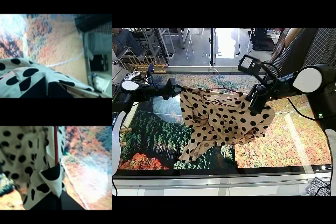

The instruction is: Fold the clothes and pants, and hang the long-sleeved shirts on hangers.

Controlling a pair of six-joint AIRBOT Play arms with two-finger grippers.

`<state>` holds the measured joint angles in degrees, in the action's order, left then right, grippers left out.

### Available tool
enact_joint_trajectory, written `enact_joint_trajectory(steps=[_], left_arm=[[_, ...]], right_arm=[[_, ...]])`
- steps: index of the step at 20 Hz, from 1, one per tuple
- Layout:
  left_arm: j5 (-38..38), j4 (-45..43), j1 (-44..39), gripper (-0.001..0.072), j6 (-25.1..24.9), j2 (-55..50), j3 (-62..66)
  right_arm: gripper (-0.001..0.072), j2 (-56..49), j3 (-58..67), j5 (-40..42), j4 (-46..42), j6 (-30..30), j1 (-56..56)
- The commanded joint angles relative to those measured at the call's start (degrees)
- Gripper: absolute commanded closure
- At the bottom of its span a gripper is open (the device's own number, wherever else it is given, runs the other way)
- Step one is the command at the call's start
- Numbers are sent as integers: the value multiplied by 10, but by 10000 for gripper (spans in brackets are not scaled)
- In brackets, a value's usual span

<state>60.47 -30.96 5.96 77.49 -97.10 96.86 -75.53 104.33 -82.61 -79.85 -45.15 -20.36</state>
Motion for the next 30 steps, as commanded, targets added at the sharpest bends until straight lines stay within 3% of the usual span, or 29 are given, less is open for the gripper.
enact_joint_trajectory(steps=[1,6,10,11,12,13,17,20,25,30], left_arm=[[69,25,9,702,-74,9,1],[108,136,23,701,-154,29,1],[218,156,30,698,-176,35,0],[236,143,30,595,-195,33,0],[235,107,30,241,-199,32,0],[223,70,30,77,-198,32,0],[222,48,30,77,-158,35,0],[246,48,29,78,-131,44,0],[259,43,0,110,-131,85,0],[287,5,-37,111,-114,115,0]], right_arm=[[704,-15,-1,-11,-90,76,-1],[704,-48,-17,-28,-115,101,0],[704,-55,-39,112,-102,-19,0],[703,-52,-35,144,-77,-23,0],[703,-46,-27,153,-47,-28,0],[702,-41,-17,147,-25,-49,0],[702,-2,15,126,17,-163,3],[703,39,38,53,25,-278,29],[702,111,51,64,-108,-518,146],[701,125,51,-67,-200,-582,394]])
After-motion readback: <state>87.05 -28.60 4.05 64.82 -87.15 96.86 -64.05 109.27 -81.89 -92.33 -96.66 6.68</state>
